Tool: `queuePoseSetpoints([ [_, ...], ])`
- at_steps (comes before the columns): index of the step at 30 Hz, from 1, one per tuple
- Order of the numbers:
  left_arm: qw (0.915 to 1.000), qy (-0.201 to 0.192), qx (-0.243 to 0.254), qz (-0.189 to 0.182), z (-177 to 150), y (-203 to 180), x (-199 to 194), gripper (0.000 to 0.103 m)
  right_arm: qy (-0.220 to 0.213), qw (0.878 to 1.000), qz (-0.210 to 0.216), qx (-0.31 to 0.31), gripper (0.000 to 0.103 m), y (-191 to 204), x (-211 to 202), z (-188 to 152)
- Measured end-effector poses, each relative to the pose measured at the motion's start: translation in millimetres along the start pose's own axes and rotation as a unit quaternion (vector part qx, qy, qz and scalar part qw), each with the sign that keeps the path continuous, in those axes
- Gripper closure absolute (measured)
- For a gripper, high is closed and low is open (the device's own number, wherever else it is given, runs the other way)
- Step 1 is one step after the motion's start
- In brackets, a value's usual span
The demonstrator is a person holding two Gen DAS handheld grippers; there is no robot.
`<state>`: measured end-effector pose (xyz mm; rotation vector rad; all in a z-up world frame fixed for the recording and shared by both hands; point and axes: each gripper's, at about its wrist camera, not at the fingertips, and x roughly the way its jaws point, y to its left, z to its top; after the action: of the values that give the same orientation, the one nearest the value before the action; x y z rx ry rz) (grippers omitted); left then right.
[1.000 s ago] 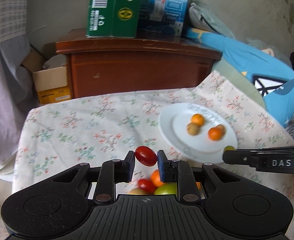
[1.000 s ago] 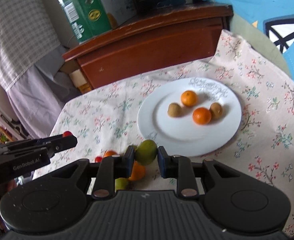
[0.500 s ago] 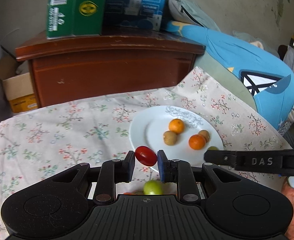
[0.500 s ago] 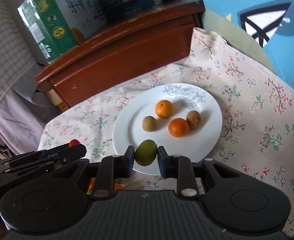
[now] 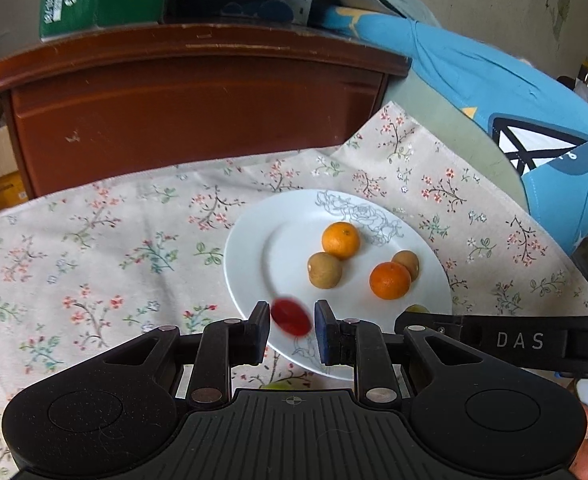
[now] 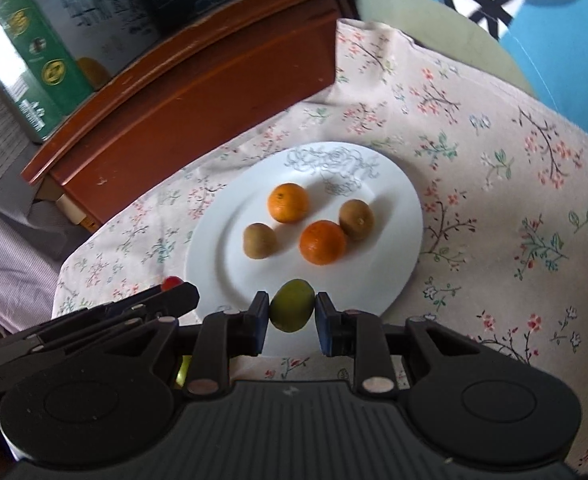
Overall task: Organize fruits
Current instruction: 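Carry the plum and tomato over the white plate and open both tools, then withdraw both open tools from the plate back to the fruit pile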
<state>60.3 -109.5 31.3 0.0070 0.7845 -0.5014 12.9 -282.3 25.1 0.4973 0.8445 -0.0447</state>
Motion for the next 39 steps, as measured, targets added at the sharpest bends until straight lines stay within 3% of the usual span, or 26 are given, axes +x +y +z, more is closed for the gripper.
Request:
queuePoseSetpoints([
  [4,1.0,-0.002,0.008,0.002,2,-5,3,0.077,-0.005,1.0,-0.001,0.008,0.075,-2,1,2],
  [8,0.9997,-0.017,0.006,0.015,6,-6,-5,0.047,-0.02,1.0,0.0,0.009,0.074,-2,-4,3],
  [12,0.9992,-0.028,0.005,0.029,14,-6,-18,0.032,-0.029,1.0,-0.001,0.01,0.073,-4,-6,6],
  [19,0.9983,-0.019,0.004,0.055,19,2,-39,0.025,-0.027,1.0,0.01,-0.002,0.069,1,-10,3],
  [39,0.9941,0.005,-0.012,0.107,3,39,-95,0.025,0.018,0.995,0.037,-0.086,0.066,28,-27,-34],
])
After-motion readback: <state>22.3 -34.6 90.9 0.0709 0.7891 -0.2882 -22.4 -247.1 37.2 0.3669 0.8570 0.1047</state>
